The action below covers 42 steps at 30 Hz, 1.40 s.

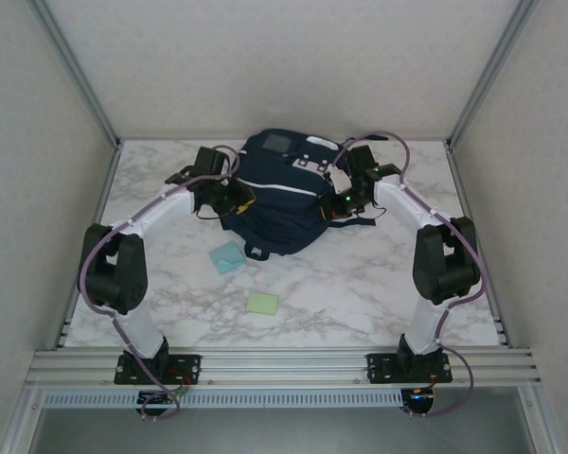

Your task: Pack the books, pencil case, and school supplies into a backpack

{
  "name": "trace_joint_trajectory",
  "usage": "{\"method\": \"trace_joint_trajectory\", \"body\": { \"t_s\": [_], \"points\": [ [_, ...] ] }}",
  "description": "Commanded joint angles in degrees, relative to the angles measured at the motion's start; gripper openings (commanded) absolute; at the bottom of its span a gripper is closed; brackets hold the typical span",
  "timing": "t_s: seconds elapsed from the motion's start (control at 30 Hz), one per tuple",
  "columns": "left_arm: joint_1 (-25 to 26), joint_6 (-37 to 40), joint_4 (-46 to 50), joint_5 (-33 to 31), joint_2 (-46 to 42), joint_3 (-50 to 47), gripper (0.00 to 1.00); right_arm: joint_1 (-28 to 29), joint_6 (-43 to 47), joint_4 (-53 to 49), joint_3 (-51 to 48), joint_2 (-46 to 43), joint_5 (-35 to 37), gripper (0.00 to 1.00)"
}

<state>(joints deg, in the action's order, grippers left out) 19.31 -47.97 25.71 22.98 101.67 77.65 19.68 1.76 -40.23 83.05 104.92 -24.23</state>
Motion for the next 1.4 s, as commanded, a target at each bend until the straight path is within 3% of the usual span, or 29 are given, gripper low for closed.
{"method": "trace_joint_trajectory", "body": {
  "t_s": [0.0, 0.07, 0.13, 0.27, 0.43, 0.6, 0.7, 0.73, 0.9, 1.13, 1.37],
  "points": [
    [-2.04, 0.11, -0.34, -2.34, -0.24, 3.07, 0.7, 0.84, -2.31, 5.23, -1.1, 0.72, -7.46, 0.0],
    [-0.94, -4.24, -2.67, -4.12, -3.75, 0.68, 0.91, 2.08, -3.95, 8.3, -1.61, 1.22, -8.35, 0.0],
    [0.01, -9.9, -6.13, -4.7, -7.31, -2.93, 0.93, 3.51, -4.71, 9.95, -1.32, 1.72, -8.06, 0.0],
    [3.76, -23.45, -13.95, -8.38, -14.95, -13.31, 0.92, 6.16, -5.8, 12.16, -0.17, 3.03, -7.99, 0.0],
    [9.18, -36.4, -22.27, -13.36, -17.24, -21.58, 0.86, 8.67, -6.24, 12.78, 0.59, 3.41, -8.98, 0.0],
    [11.56, -37.01, -23.51, -13.68, -11.59, -19.64, 0.79, 10.35, -7.12, 13.41, -1.47, 2.32, -10.34, 0.0],
    [11.94, -36.76, -24.56, -13.57, -8.14, -18.68, 0.71, 10.82, -6.91, 13.03, -3.12, 1.46, -10.28, 0.0],
    [11.98, -36.29, -24.68, -13.81, -7.33, -18.42, 0.63, 10.97, -6.41, 12.46, -3.82, 1.18, -9.78, 0.0],
    [11.28, -34.23, -23.87, -14.11, -4.64, -17.27, 0.0, 10.82, -2.32, 6.74, -4.98, 0.37, -0.78, 0.0],
    [10.84, -31.98, -22.06, -15.18, -7.93, -17.52, 0.0, 6.5, 0.3, 2.43, -3.29, 1.55, 19.46, 0.0],
    [10.84, -31.47, -21.23, -14.81, -10.23, -18.8, 0.0, 2.7, 1.12, 1.43, 3.0, 4.68, 26.12, 0.0]
  ]
}}
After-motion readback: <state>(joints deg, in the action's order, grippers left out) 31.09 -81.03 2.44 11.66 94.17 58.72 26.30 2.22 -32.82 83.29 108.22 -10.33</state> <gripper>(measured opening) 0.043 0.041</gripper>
